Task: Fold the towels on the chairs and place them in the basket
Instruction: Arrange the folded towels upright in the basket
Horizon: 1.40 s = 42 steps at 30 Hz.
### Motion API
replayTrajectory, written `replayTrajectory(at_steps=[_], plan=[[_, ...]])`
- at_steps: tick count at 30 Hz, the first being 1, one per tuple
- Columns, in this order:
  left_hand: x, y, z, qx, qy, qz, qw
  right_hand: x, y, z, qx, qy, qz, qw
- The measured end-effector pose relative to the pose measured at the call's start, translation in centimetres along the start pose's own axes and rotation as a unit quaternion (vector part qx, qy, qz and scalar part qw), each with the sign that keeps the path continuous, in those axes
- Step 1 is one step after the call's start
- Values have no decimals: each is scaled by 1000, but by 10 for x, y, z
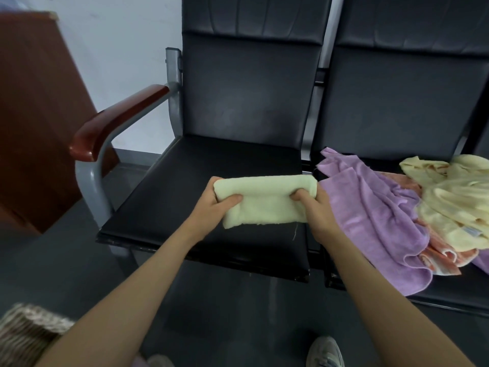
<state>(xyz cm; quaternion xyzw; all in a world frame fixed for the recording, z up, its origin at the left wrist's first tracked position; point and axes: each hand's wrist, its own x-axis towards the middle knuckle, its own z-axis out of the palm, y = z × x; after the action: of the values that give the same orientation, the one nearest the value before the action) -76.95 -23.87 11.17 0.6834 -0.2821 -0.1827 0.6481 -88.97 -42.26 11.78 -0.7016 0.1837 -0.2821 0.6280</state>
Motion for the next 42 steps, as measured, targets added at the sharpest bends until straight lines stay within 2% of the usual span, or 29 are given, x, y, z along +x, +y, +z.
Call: replayTrajectory(at_steps=[3,5,8,10,14,20,25,30,33,39,42], plan=[[-1,4,7,-31,46,14,998,2,2,5,-37,16,-50,998],[-2,6,7,-10,81,36,996,3,1,8,-75,17,-83,994],[-5,9,0,52,117,78,989,-1,-7,14,-105,7,-83,991],[-7,13,-10,93,120,105,983,-7,-14,18,-110,-15,-73,991],[-19,28,-42,185,89,126,970,-15,-33,42,-138,-66,-122,981],[-69,27,-116,144,171,78,972,-34,-59,118,-183,-185,-108,960],[-145,-7,-185,91,232,-21,968,-70,-37,211,-217,-279,-72,933],[-224,-56,-257,18,203,-178,963,-110,8,299,-249,-368,-38,895],[-259,-81,-284,-9,204,-222,954,-135,34,340,-250,-402,8,881],[-302,-137,-314,138,237,-263,925,-175,74,397,-234,-477,85,843],[-321,-168,-325,243,204,-277,907,-192,96,411,-215,-540,182,793]])
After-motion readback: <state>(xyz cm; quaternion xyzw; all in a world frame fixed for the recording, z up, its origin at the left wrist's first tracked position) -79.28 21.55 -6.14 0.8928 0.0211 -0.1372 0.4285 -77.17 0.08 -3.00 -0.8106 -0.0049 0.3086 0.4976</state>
